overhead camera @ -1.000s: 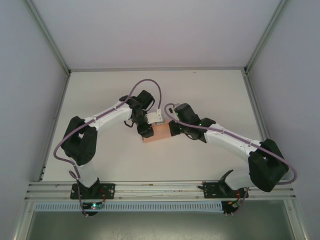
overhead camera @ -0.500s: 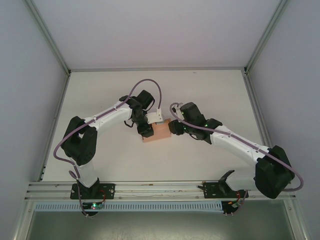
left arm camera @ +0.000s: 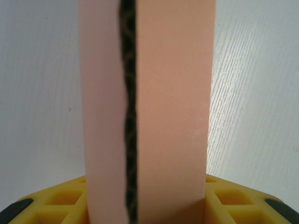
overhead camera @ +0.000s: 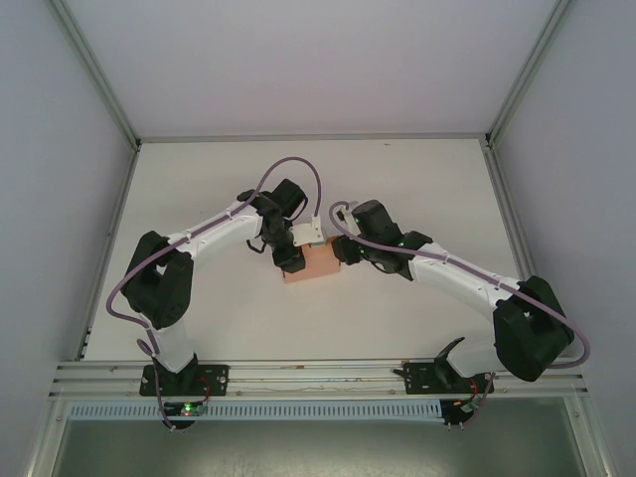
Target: Assemble paper box
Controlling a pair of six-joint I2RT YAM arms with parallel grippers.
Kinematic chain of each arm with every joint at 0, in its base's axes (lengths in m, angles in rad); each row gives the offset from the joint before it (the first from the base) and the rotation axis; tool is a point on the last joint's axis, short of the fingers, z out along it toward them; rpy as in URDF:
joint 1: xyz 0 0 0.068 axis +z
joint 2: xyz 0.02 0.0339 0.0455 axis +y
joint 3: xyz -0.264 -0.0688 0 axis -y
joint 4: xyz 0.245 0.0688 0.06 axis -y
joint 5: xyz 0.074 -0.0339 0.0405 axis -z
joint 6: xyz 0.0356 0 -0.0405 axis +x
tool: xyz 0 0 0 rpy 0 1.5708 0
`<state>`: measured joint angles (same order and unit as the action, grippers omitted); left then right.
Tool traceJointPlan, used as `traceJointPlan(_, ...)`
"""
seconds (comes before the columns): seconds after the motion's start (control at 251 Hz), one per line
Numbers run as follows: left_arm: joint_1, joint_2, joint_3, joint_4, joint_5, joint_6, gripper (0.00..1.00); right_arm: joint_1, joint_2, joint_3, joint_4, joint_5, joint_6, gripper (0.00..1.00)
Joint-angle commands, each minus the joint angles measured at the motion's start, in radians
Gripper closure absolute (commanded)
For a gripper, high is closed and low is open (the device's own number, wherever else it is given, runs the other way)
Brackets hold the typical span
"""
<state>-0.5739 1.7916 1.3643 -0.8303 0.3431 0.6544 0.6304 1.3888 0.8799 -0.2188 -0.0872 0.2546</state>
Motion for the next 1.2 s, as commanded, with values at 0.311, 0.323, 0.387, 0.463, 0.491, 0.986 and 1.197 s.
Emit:
traceJointPlan(0.311, -0.003, 0.0, 0.031, -0.007, 0.012, 0.013, 0.53, -0.016, 0.035, 0.031, 0.032, -0.023, -0.012, 1.0)
traceJointPlan(0.323, -0.003, 0.0, 0.034, -0.005, 0.012, 0.011, 0.53, -0.015, 0.035, 0.027, 0.035, -0.024, -0.008, 1.0)
traceJointPlan(0.387, -0.005, -0.004, 0.035, 0.01, 0.007, -0.012, 0.51, -0.008, 0.036, 0.017, 0.04, -0.013, 0.006, 1.0)
traceJointPlan(0.463, -0.003, -0.015, 0.033, 0.036, -0.003, -0.041, 0.44, 0.014, 0.036, 0.001, 0.043, 0.034, 0.017, 1.0)
traceJointPlan(0.491, -0.004, -0.02, 0.031, 0.044, -0.004, -0.053, 0.44, 0.021, 0.035, -0.006, 0.044, 0.05, 0.021, 1.0)
traceJointPlan(0.986, -0.038, -0.209, -0.061, 0.146, -0.212, -0.428, 0.0, 0.052, 0.022, -0.029, 0.008, 0.144, 0.052, 1.0)
traceJointPlan(1.197, -0.057, -0.319, -0.147, 0.073, -0.418, -0.768, 0.16, 0.087, 0.025, -0.006, -0.028, 0.184, 0.076, 1.0)
